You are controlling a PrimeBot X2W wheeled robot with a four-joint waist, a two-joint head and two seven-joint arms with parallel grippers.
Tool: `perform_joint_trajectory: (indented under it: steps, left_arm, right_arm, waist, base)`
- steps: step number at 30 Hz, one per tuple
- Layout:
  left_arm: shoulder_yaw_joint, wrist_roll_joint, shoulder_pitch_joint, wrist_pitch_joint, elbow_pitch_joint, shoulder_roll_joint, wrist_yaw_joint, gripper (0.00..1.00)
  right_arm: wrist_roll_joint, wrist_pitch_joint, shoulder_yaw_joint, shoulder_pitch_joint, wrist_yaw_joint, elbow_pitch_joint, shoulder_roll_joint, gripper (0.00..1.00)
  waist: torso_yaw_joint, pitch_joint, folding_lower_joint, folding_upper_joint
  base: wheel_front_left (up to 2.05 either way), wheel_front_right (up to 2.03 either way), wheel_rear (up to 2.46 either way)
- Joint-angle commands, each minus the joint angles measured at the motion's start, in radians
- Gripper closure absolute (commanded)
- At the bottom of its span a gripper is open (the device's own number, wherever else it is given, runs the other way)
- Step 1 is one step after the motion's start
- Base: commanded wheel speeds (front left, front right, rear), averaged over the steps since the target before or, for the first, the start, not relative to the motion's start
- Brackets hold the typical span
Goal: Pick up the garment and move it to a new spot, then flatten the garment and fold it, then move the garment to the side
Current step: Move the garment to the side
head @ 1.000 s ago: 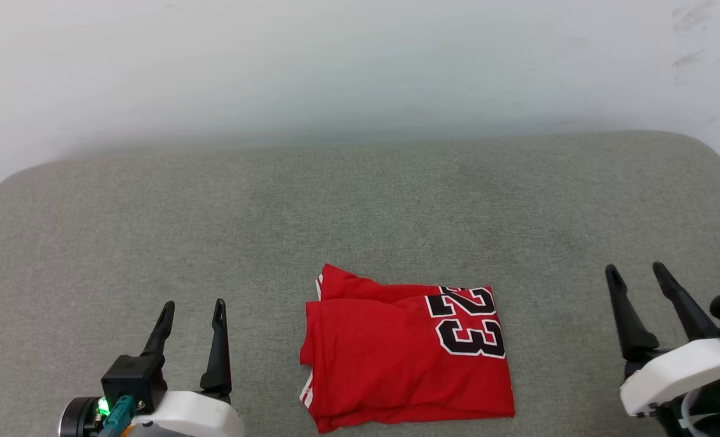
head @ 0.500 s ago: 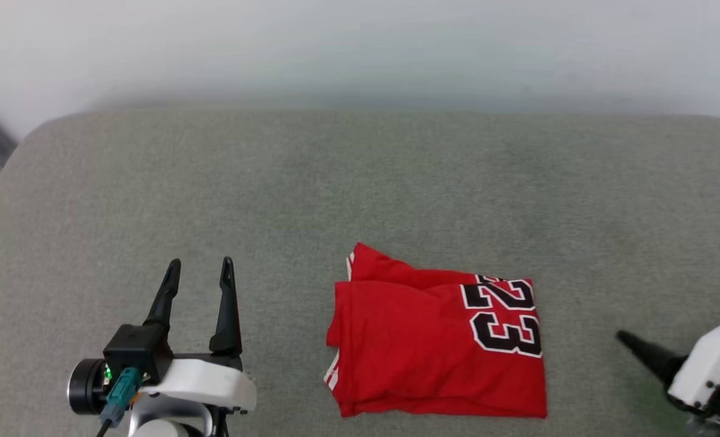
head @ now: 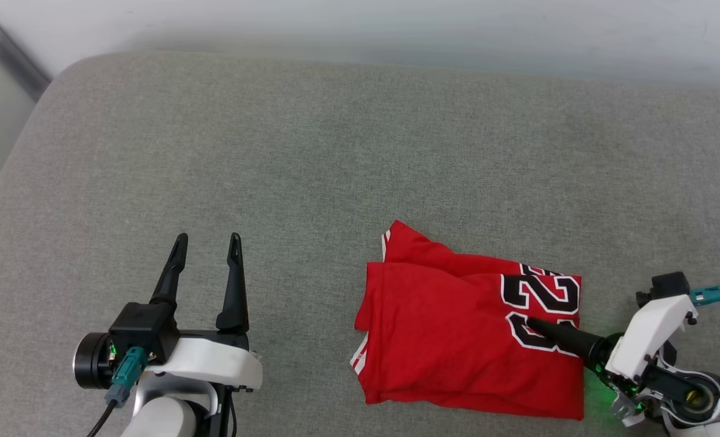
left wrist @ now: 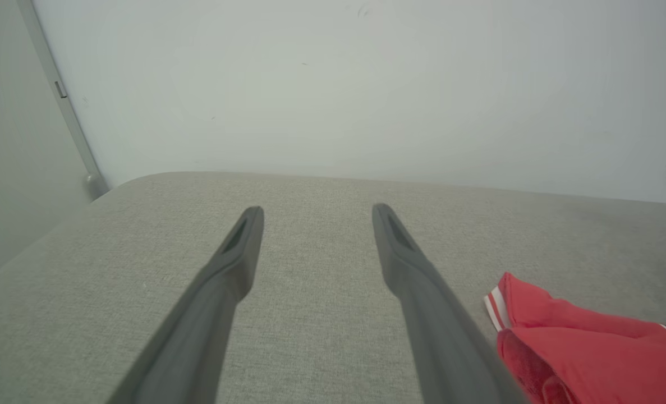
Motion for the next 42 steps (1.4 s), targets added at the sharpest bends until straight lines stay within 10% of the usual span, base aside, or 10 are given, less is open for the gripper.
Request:
perform_joint_trajectory:
  steps: [1, 19, 32, 42]
  left_arm:
    - [0.002, 0.008, -0.012, -0.006, 0.004, -0.003, -0.002, 0.00]
    - [-0.009, 0.018, 0.039, 0.001, -0.026, 0.016, -0.005, 0.00]
    - [-0.054, 0.086, -0.121, 0.066, -0.107, 0.052, -0.037, 0.00]
    - [-0.096, 0.147, -0.265, 0.144, -0.142, 0.098, -0.088, 0.00]
  right_arm:
    - [0.003, -0.002, 0.032, 0.018, -0.003, 0.040, 0.015, 1.00]
    - [-0.458, -0.272, 0.262, -0.138, -0.002, 0.033, -0.207, 1.00]
    - [-0.641, -0.363, 0.171, -0.343, -0.002, 0.211, -0.232, 1.00]
    - [-0.797, -0.583, -0.028, -0.546, -0.002, 0.413, -0.290, 1.00]
  waist:
    - [0.000, -0.003, 0.0000, 0.0000]
    - [-0.247, -0.078, 0.0000, 0.0000]
    - [-0.465, 0.181, 0.0000, 0.0000]
    - [-0.474, 0.343, 0.0000, 0.0000]
  base:
    - [0.00, 0.00, 0.00]
    - [0.00, 0.00, 0.00]
    - [0.00, 0.00, 0.00]
    - [0.00, 0.00, 0.00]
